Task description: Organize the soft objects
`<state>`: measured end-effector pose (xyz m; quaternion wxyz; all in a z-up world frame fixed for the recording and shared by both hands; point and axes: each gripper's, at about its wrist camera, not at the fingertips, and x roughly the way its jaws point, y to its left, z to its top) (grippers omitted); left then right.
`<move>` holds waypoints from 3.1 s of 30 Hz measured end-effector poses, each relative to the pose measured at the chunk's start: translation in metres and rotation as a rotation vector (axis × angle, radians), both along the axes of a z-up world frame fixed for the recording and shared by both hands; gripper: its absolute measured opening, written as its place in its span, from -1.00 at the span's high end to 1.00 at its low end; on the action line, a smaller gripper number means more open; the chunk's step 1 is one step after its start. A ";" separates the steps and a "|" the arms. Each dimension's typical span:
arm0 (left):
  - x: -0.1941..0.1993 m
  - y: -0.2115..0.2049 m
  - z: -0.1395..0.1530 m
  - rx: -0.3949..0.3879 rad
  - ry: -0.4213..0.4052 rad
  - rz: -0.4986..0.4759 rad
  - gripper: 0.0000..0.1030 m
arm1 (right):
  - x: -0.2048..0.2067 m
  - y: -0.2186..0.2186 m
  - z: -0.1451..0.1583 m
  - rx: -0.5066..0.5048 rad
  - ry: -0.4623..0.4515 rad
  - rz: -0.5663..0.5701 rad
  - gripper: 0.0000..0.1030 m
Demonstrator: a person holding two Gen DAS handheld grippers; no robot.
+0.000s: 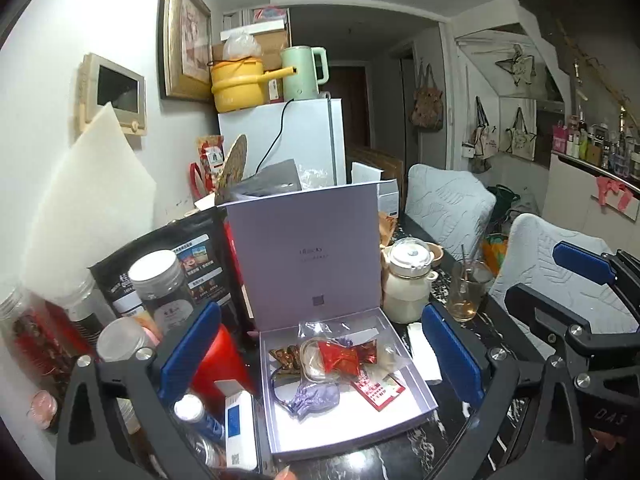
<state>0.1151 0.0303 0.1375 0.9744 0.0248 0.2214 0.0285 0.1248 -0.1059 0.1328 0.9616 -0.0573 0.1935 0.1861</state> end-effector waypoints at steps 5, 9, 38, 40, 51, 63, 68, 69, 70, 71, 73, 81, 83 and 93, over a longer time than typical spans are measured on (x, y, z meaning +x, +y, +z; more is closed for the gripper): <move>-0.030 -0.002 0.005 -0.009 -0.033 -0.004 -0.99 | -0.030 -0.008 0.010 0.012 -0.032 -0.003 -0.56; -0.051 -0.002 0.004 -0.016 -0.038 -0.008 -0.99 | -0.050 -0.014 0.013 0.022 -0.038 -0.006 -0.58; -0.135 0.005 -0.078 -0.049 0.095 0.029 -0.99 | -0.142 -0.014 -0.071 0.013 0.095 -0.026 -0.62; -0.135 0.005 -0.082 -0.054 0.102 0.030 -0.99 | -0.143 -0.014 -0.076 0.014 0.106 -0.026 -0.62; -0.133 0.009 -0.089 -0.072 0.128 0.036 -0.99 | -0.143 -0.011 -0.085 -0.002 0.126 -0.017 -0.62; -0.131 0.003 -0.092 -0.072 0.139 0.020 -0.99 | -0.138 -0.013 -0.088 -0.013 0.137 -0.033 -0.62; -0.132 0.002 -0.094 -0.076 0.147 0.015 -0.99 | -0.138 -0.014 -0.089 -0.017 0.139 -0.038 -0.62; -0.132 0.002 -0.095 -0.078 0.149 0.016 -0.99 | -0.138 -0.014 -0.089 -0.015 0.140 -0.038 -0.62; -0.132 0.002 -0.096 -0.080 0.152 0.016 -0.99 | -0.138 -0.014 -0.089 -0.014 0.142 -0.038 -0.62; -0.132 0.002 -0.096 -0.081 0.154 0.015 -0.99 | -0.138 -0.015 -0.090 -0.014 0.143 -0.039 -0.62; -0.132 0.001 -0.097 -0.082 0.156 0.011 -0.99 | -0.138 -0.016 -0.091 -0.015 0.144 -0.042 -0.62; -0.129 0.002 -0.101 -0.092 0.177 0.005 -0.99 | -0.140 -0.019 -0.095 -0.016 0.159 -0.047 -0.62; -0.128 0.002 -0.101 -0.090 0.179 0.005 -0.99 | -0.140 -0.020 -0.096 -0.017 0.164 -0.050 -0.62; -0.126 -0.001 -0.104 -0.072 0.184 -0.005 -0.99 | -0.139 -0.022 -0.098 -0.021 0.172 -0.058 -0.62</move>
